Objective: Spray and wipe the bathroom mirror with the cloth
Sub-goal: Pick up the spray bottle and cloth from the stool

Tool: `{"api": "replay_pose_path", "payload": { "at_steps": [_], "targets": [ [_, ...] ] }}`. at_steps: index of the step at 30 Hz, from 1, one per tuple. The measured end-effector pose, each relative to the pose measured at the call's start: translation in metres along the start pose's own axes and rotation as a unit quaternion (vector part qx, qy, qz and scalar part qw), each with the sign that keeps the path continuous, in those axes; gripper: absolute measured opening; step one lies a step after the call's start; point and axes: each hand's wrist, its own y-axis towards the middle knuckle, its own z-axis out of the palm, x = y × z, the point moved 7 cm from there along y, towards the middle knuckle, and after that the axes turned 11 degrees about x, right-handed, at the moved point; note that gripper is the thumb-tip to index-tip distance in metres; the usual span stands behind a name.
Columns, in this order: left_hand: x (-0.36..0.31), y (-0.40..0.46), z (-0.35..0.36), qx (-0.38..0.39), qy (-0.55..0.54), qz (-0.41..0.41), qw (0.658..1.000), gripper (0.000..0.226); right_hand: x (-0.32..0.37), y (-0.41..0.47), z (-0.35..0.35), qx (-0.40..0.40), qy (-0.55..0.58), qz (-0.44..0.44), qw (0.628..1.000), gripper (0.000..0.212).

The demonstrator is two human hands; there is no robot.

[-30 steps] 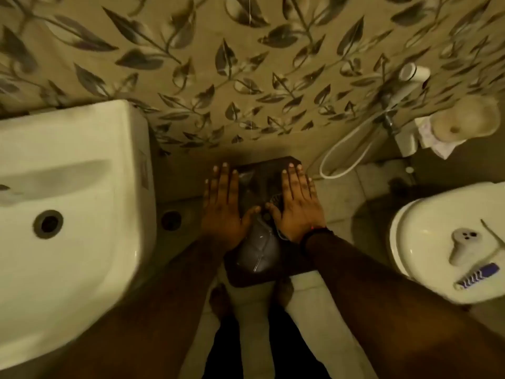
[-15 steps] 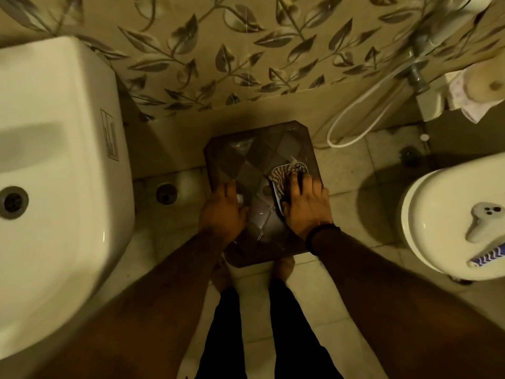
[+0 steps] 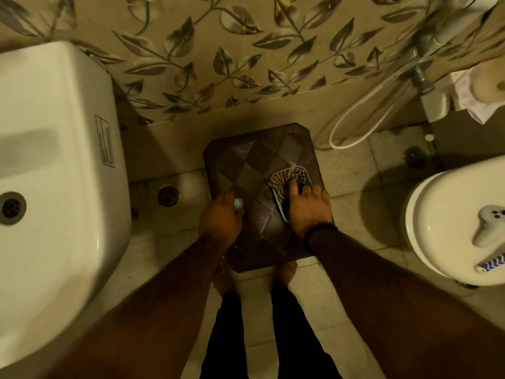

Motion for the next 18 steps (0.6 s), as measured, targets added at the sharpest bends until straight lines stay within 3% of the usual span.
{"api": "replay_pose_path", "payload": {
  "at_steps": [13,18],
  "targets": [
    [-0.015,-0.026,-0.056,-0.05,-0.054,0.032,0.997,0.032,-0.005,-0.027,-0.042,-0.047,0.038,0.008,0.998,0.059],
    [-0.033,-0.04,-0.094,-0.057,-0.084,0.044,0.994,0.041,-0.001,-0.054,-0.086,-0.101,0.062,-0.011,0.993,0.092]
  ]
}}
